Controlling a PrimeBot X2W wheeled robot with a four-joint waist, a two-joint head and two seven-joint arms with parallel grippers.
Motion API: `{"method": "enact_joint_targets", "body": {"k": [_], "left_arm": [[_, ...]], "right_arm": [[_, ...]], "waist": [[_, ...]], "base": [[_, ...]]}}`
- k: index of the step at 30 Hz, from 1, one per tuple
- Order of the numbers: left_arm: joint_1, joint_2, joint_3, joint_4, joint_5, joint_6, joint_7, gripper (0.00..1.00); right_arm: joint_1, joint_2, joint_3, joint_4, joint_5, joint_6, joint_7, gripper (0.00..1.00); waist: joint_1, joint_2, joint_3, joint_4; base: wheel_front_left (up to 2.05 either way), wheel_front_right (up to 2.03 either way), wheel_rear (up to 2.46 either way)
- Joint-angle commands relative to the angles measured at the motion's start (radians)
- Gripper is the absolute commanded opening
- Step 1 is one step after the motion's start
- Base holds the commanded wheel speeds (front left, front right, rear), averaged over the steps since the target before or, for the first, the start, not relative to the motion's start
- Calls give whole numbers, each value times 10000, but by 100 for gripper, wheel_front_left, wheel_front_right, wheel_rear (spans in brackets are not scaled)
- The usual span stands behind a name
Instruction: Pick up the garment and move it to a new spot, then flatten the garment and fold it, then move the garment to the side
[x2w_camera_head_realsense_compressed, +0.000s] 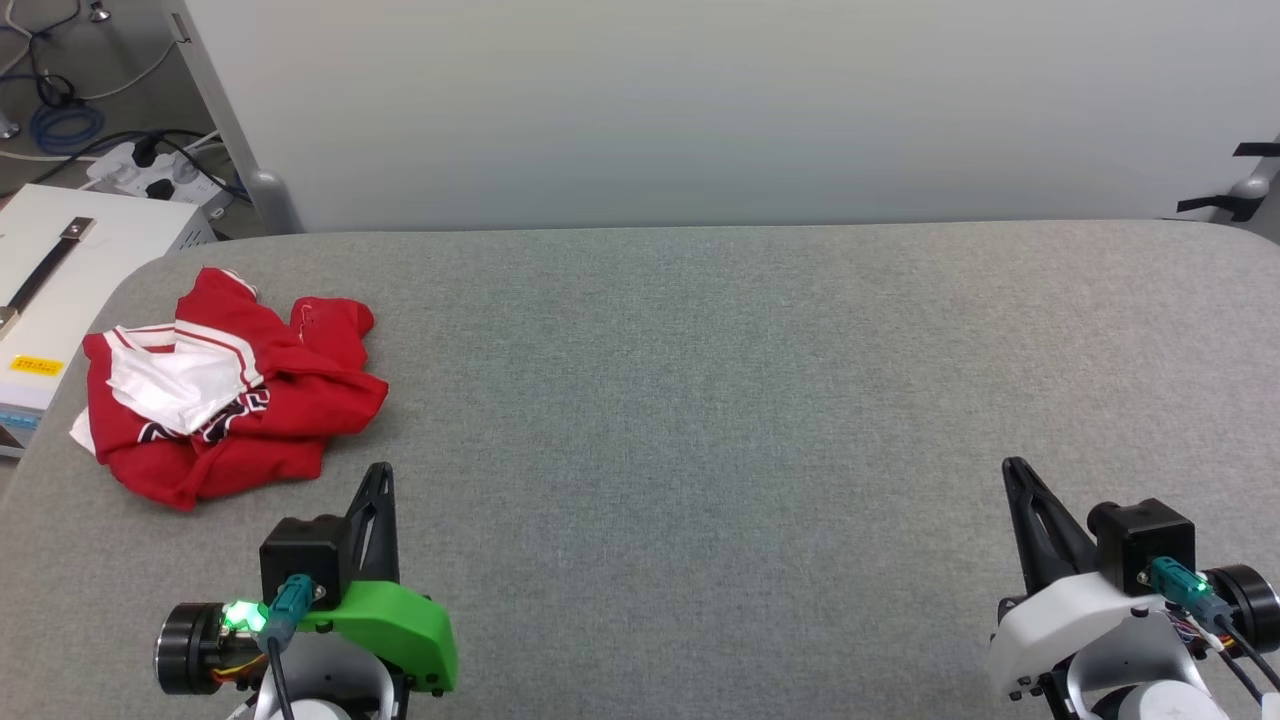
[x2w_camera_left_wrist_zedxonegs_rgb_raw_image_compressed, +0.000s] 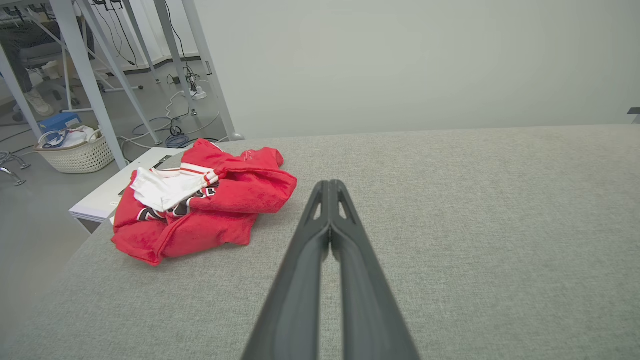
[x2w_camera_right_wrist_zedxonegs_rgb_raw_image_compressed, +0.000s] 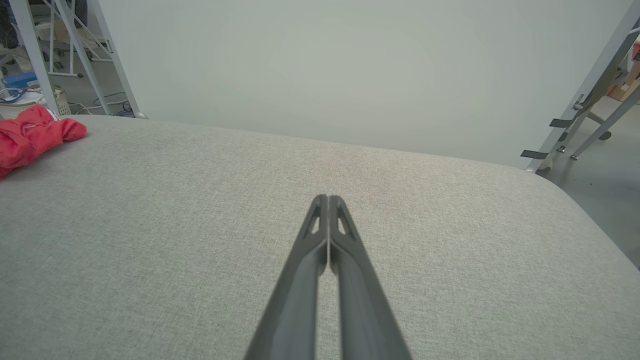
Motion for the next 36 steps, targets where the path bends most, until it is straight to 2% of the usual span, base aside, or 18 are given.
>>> {"method": "enact_joint_targets", "body": {"k": [1,36], "left_arm": [[-167,-47,7,-24,97,45,-7,0],[-167,-47,7,-24,97,45,-7,0]], "right_arm": [[-163,-10,7,24,-97,-7,30,0],[-163,-10,7,24,-97,-7,30,0]], "waist": [[0,0,0,0],[0,0,0,0]], "base": [[0,0,0],[0,0,0]]}}
